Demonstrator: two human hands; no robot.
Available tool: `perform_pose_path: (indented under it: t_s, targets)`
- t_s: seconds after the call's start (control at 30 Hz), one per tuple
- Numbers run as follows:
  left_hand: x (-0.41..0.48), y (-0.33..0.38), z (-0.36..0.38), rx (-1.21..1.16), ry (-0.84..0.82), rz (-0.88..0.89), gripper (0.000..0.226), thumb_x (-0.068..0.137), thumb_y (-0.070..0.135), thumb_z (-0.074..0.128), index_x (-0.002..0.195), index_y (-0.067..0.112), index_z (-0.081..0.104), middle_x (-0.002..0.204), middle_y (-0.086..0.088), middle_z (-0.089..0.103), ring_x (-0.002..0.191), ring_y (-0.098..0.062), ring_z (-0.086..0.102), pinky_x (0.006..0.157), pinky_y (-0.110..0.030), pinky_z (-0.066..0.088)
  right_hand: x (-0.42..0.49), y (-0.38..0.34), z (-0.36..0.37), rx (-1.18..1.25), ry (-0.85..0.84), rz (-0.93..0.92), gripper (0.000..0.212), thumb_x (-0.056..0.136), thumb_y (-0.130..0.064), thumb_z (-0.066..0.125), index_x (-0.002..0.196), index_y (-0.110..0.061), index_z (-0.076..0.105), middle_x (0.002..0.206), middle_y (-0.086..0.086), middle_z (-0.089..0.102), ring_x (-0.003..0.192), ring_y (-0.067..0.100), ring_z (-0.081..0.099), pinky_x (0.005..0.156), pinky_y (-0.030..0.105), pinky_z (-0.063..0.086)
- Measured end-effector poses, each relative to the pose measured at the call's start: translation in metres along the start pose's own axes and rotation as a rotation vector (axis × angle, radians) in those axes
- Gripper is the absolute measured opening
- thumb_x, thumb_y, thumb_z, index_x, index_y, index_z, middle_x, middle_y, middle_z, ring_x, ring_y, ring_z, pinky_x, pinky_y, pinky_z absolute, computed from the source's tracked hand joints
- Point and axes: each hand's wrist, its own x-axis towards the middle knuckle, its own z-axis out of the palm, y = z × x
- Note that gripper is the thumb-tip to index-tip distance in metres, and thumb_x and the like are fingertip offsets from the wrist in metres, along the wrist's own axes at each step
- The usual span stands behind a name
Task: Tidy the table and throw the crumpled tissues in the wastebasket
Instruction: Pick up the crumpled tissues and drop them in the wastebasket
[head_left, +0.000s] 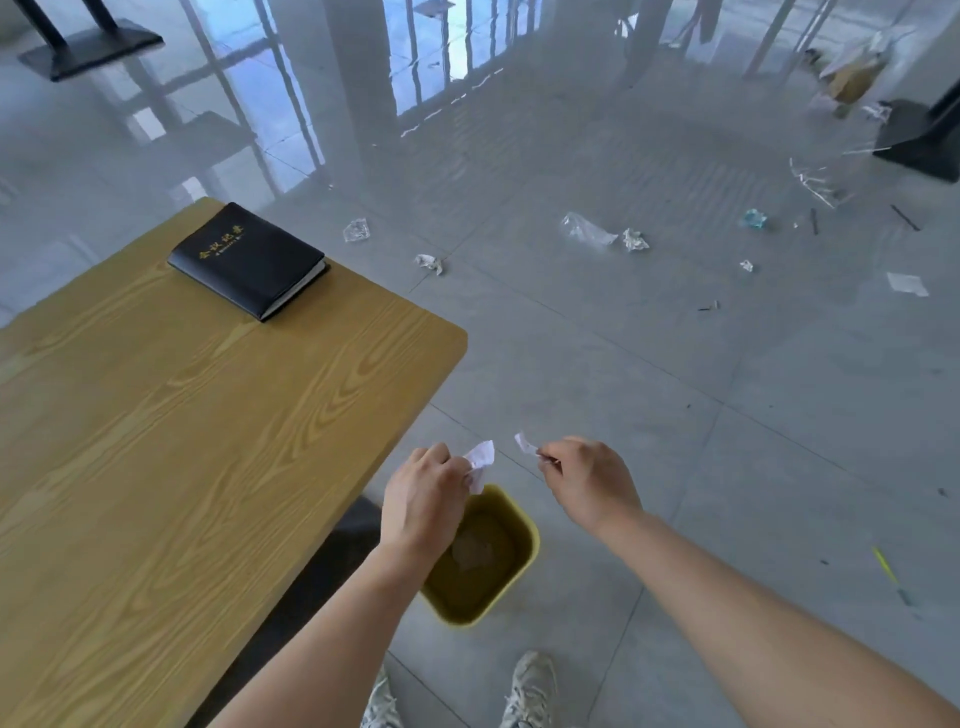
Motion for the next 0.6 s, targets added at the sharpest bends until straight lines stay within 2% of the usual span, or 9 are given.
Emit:
perform_pose_path:
  t_s: [0.13,0.2,0.3,0.4,0.5,0.6]
  targets:
    - [-0.018,-0.014,0.037,-0.017,-0.086,-0.026,0.011,0.092,0.025,0.063,0.09,0.021,0.073,0.079,0.007,0.056,0.072,-0.012,0.049,0.058,-0.024,0.032,-0.007,0.022,0.049,0.023,-0.023,0.033,0.02,0.095,-0.021,0.055,0.086,-0.011,0.071,0.072,-0.003,0.052,0.067,0.02,0.047,0.051,0.028,0.026]
    - [-0.028,-0.024,0.056,-0.003,-0.147,-0.041,0.009,0.09,0.024,0.065,0.088,0.02,0.073,0.078,0.005,0.055,0.07,-0.014,0.048,0.056,-0.026,0.031,-0.013,0.032,0.076,0.018,-0.055,0.059,0.021,0.095,-0.022,0.055,0.087,-0.012,0.071,0.073,-0.002,0.056,0.067,0.02,0.047,0.05,0.027,0.023]
    - [-0.04,-0.041,0.085,0.053,-0.255,-0.045,0.007,0.079,0.019,0.079,0.079,0.015,0.073,0.069,0.004,0.052,0.061,-0.012,0.042,0.05,-0.023,0.025,-0.019,0.048,0.119,0.034,-0.1,0.08,0.021,0.096,-0.026,0.058,0.085,-0.015,0.071,0.075,0.001,0.065,0.066,0.02,0.051,0.05,0.024,0.023]
    - [-0.045,-0.059,0.119,0.068,-0.303,-0.056,0.016,0.068,0.017,0.088,0.069,0.014,0.072,0.059,0.004,0.05,0.052,-0.009,0.037,0.042,-0.019,0.028,-0.017,0.064,0.158,0.057,-0.138,0.121,0.025,0.095,-0.024,0.058,0.071,-0.018,0.063,0.061,-0.006,0.05,0.059,0.017,0.044,0.046,0.018,0.018]
    - [-0.049,-0.079,0.161,0.081,-0.325,-0.102,0.008,0.084,0.02,0.075,0.082,0.013,0.076,0.069,-0.001,0.058,0.059,-0.013,0.043,0.05,-0.025,0.033,-0.011,0.077,0.195,0.053,-0.196,0.162,0.031,0.094,-0.02,0.055,0.064,-0.02,0.049,0.054,-0.006,0.039,0.054,0.017,0.039,0.046,0.02,0.019]
    - [-0.051,-0.092,0.199,0.062,-0.3,-0.117,0.013,0.092,0.022,0.064,0.093,0.015,0.075,0.079,0.001,0.06,0.068,-0.013,0.047,0.057,-0.024,0.033,-0.002,0.086,0.23,0.068,-0.234,0.179,0.031,0.093,-0.019,0.054,0.063,-0.016,0.046,0.054,-0.003,0.04,0.055,0.021,0.041,0.045,0.025,0.022]
